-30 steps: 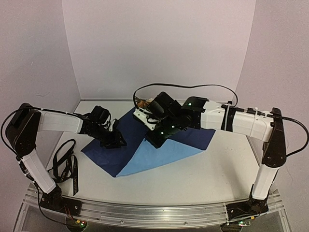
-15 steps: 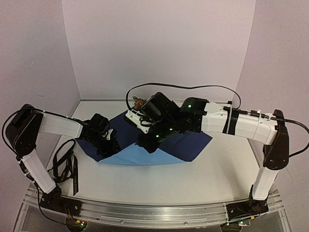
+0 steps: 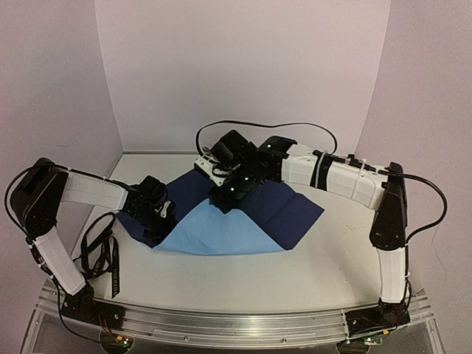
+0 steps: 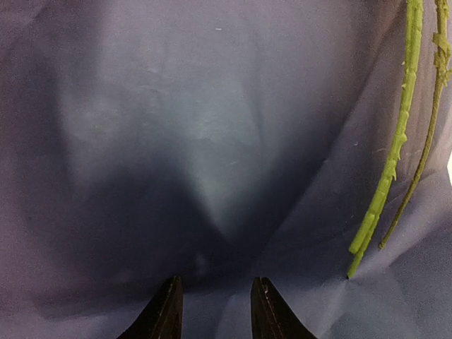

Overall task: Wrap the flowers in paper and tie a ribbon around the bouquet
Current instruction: Fold the bottom corner of the flattened wrapping paper at the center of the board.

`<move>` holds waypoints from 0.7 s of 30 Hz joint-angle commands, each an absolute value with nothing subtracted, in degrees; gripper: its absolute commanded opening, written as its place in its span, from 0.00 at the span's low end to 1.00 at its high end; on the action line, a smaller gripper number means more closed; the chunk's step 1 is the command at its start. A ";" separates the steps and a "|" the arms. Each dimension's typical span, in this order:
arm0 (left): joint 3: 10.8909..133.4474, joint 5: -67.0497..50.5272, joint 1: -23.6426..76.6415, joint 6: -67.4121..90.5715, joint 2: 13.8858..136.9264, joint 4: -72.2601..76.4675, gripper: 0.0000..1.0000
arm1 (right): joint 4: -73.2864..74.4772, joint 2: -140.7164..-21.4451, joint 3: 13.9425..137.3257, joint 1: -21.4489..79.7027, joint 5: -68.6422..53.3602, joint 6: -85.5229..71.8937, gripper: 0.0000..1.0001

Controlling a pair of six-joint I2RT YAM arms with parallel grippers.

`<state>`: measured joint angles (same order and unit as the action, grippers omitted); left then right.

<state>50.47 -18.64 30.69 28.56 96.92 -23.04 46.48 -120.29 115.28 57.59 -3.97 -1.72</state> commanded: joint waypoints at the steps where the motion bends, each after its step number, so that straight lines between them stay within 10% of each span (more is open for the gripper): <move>1: 54.21 -14.63 30.50 26.09 95.46 -28.10 0.35 | 48.08 -125.02 119.71 54.78 -3.26 -2.12 0.00; 21: 66.21 -11.31 31.06 23.02 84.80 -37.17 0.47 | 47.65 -137.34 128.48 50.76 -0.84 -1.58 0.00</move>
